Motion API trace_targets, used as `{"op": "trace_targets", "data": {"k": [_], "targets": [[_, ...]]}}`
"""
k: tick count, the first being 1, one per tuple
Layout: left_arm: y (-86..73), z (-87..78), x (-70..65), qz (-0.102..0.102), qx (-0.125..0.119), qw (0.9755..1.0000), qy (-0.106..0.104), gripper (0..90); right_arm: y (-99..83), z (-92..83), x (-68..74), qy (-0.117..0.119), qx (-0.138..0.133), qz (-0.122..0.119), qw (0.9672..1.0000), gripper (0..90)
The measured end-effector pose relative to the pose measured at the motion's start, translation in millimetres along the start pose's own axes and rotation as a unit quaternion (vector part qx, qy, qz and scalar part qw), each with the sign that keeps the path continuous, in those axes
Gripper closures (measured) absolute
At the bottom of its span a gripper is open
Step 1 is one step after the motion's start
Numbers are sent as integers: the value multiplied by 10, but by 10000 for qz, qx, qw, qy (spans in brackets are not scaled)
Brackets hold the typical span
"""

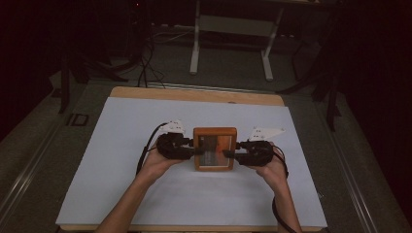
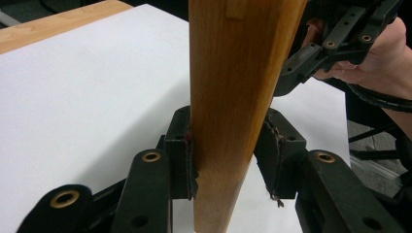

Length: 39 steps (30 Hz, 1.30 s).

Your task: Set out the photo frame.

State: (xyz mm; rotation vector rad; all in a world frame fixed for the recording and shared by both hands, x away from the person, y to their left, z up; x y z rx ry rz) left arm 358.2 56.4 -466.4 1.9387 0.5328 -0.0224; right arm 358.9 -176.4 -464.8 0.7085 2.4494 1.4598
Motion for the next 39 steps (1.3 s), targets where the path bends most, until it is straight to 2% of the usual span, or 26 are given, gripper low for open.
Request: {"op": "trace_targets", "data": {"k": [20, 26, 39], "targets": [[-100, -136, 234, -228, -16, 9996, 183, 611, 29, 343, -60, 136, 32, 274, 9995, 586], [-136, -184, 324, -297, -68, 9994, 165, 607, 35, 447, -63, 138, 14, 382, 9992, 585], [-240, -237, 523, -404, 10, 9991, 135, 600, 23, 677, -79, 134, 84, 526, 9985, 586]]}}
Point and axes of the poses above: each handheld gripper's, and its own axes: z roughly forward along the jaws, y roughly out of its top, x roughly to its left, the point moved 4 cm from there along z, roughly forward along the jaws, and after that the axes turned 5 degrees about -y, right-handed, at the moved point
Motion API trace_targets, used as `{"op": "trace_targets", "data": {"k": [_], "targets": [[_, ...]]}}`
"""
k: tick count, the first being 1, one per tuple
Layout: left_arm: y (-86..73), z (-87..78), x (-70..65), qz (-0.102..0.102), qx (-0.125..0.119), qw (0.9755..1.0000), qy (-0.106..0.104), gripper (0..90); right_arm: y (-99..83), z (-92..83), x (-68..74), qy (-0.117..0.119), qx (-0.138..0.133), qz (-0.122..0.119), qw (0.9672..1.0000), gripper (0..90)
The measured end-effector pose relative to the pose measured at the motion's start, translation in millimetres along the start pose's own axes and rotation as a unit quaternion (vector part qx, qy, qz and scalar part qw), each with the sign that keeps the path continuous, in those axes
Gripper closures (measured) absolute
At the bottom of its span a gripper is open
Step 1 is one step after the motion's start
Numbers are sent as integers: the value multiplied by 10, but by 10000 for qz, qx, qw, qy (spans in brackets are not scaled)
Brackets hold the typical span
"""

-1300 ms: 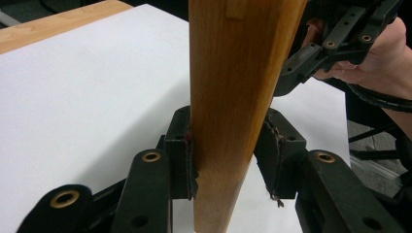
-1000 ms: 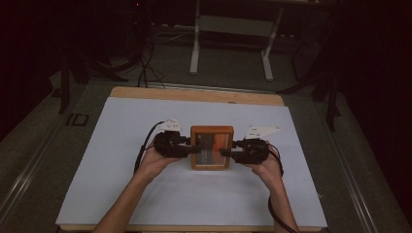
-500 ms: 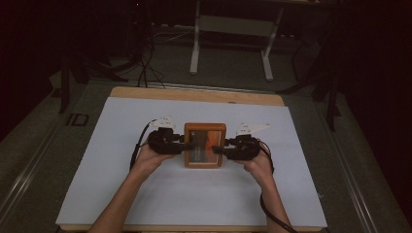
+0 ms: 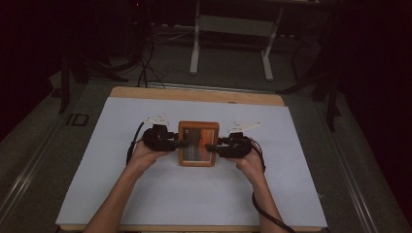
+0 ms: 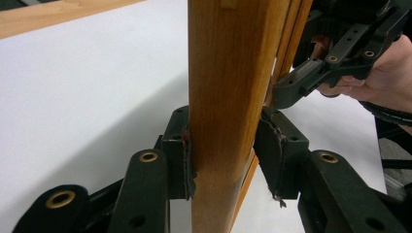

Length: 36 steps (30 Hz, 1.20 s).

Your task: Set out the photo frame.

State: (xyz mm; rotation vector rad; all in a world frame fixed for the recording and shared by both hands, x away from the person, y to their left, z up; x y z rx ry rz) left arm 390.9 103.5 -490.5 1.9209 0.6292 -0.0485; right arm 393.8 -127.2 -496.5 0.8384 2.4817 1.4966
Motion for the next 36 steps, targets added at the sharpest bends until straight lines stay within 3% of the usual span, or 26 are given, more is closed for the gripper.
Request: {"op": "trace_targets", "data": {"k": [13, 24, 36], "targets": [[-69, 36, 117, -103, 102, 9999, 8, 591, -66, 131, -46, -7, 57, 135, 9999, 586], [-80, 46, 160, -246, 35, 9997, -11, 592, -61, 165, -90, 67, 85, 198, 9997, 587], [-52, 89, 199, -407, 131, 9989, 198, 566, -48, 210, -153, 67, 154, 245, 9996, 578]]}}
Point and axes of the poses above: each handheld gripper's, and its own axes: z roughly forward along the jaws, y roughly out of its top, x roughly to its left, the point moved 4 cm from there along z, roughly forward along the jaws, and after that the axes turned 5 degrees about -y, right-handed, at the moved point
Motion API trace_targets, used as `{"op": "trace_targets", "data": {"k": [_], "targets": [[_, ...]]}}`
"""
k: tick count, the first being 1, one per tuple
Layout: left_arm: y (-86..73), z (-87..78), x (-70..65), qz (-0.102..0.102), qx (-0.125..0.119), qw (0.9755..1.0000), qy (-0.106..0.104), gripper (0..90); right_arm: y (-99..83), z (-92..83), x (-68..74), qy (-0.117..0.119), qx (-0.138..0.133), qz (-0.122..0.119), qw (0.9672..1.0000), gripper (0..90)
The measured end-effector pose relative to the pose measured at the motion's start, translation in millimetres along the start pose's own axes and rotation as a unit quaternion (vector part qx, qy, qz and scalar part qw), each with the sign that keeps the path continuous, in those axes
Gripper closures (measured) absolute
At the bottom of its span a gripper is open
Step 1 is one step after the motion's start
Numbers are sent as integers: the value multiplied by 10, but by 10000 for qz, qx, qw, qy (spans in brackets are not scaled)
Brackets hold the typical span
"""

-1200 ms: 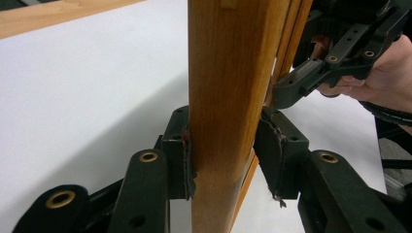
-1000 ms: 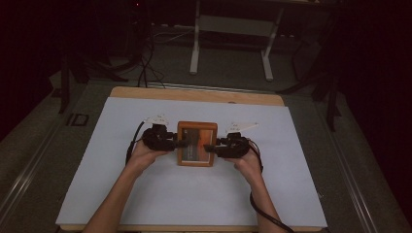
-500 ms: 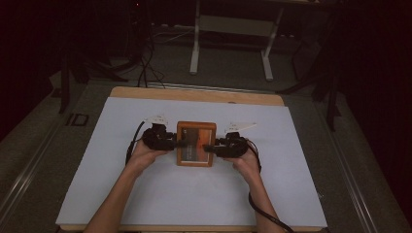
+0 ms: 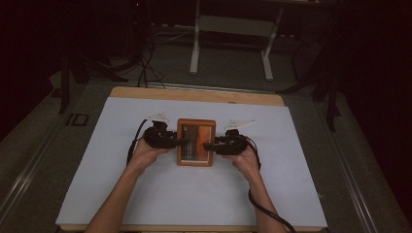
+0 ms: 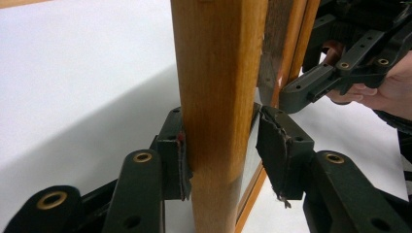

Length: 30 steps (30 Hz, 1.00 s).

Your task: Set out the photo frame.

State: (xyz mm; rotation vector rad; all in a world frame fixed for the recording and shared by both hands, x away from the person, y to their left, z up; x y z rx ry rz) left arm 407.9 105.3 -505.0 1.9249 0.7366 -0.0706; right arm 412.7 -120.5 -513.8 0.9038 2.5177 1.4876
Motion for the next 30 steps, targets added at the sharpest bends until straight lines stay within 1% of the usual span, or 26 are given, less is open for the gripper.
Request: {"op": "trace_targets", "data": {"k": [4, 5, 6, 8, 9, 12, 15, 20, 22, 25, 28, 30], "targets": [[6, 9, -5, 33, 32, 10000, 71, 549, -2, 1, -4, -1, 3, -10, 10000, 578], [7, 15, -4, 22, 39, 9999, 135, 549, -3, 0, -4, -7, 4, -15, 10000, 576], [7, 15, -2, -4, 33, 9999, 138, 499, -7, 2, -5, -60, 15, -30, 10000, 566], [8, 2, 9, -44, 14, 9999, 158, 443, -7, 4, 3, -67, 12, -47, 10000, 527], [6, -7, 12, -81, -12, 9998, 155, 434, -4, 2, 11, -70, 8, -71, 9999, 507], [-1, -30, 18, -78, -12, 9998, 167, 434, 10, -19, 21, -124, 8, -93, 9999, 488], [-11, -44, 4, -62, -6, 9999, 142, 454, 20, -50, 11, -174, -16, -85, 9998, 477], [-49, -23, -19, -69, 84, 9999, 56, 488, -7, -107, -3, -240, -2, -76, 9997, 466], [-63, -16, -32, -72, 109, 9999, 71, 487, -24, -126, -9, -265, 21, -80, 9996, 460], [-78, -30, -29, -161, 123, 9997, 97, 479, -45, -159, -20, -293, 53, -85, 9995, 450], [-104, -54, -16, -229, 104, 9995, 197, 425, -58, -208, -20, -328, 78, -86, 9994, 439], [-130, -89, -5, -286, 55, 9993, 248, 408, -68, -247, -18, -367, 119, -119, 9992, 430]]}}
Point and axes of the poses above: each handheld gripper's, and its own axes: z roughly forward along the jaws, y roughly out of its top, x roughly to its left, the point moved 4 cm from there along z, roughly forward along the jaws, and after that the axes turned 5 degrees about -y, right-handed, at the moved point
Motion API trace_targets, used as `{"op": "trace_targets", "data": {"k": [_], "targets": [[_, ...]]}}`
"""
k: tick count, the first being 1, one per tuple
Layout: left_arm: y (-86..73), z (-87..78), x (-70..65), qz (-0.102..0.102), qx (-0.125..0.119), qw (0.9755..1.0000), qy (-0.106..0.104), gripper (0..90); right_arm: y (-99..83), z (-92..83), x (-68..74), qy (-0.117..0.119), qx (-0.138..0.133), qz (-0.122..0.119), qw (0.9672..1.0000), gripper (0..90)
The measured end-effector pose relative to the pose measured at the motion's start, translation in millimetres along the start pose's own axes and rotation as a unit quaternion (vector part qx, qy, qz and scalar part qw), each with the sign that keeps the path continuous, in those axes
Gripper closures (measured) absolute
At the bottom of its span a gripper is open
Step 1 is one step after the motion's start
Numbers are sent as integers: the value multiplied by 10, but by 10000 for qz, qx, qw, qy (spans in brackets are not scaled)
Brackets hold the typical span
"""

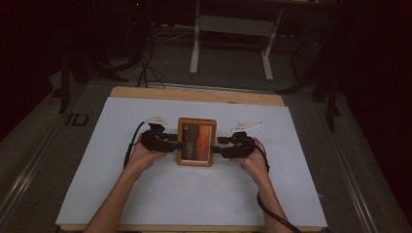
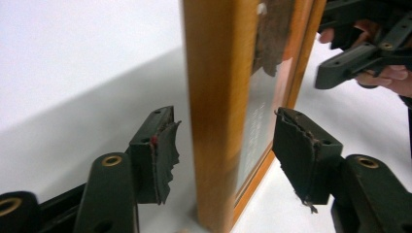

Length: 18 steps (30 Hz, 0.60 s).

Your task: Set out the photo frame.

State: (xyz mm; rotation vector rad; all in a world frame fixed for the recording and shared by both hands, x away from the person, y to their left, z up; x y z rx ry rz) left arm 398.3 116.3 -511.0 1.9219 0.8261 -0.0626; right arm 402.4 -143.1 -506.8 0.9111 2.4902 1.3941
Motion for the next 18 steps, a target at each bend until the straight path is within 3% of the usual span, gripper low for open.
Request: {"op": "trace_targets", "data": {"k": [10, 11, 16, 18], "targets": [[-185, -287, -29, 100, -160, 9979, 619, 375, -94, -248, -13, -269, 145, -18, 9995, 409], [-226, -342, -36, 132, -151, 9969, 760, 375, -109, -276, -15, -308, 177, -1, 9994, 405], [-324, -440, -46, 152, -216, 9942, 1042, 369, -222, -387, -77, -521, 242, 111, 9983, 391], [-368, -466, -22, 172, -123, 9911, 1315, 369, -280, -421, -108, -605, 270, 166, 9977, 381]]}}
Point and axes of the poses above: each handheld gripper's, and its own axes: z roughly forward along the jaws, y roughly out of its top, x roughly to its left, the point moved 4 cm from there along z, roughly forward along the jaws, and after that the axes turned 5 degrees about -y, right-handed, at the moved point
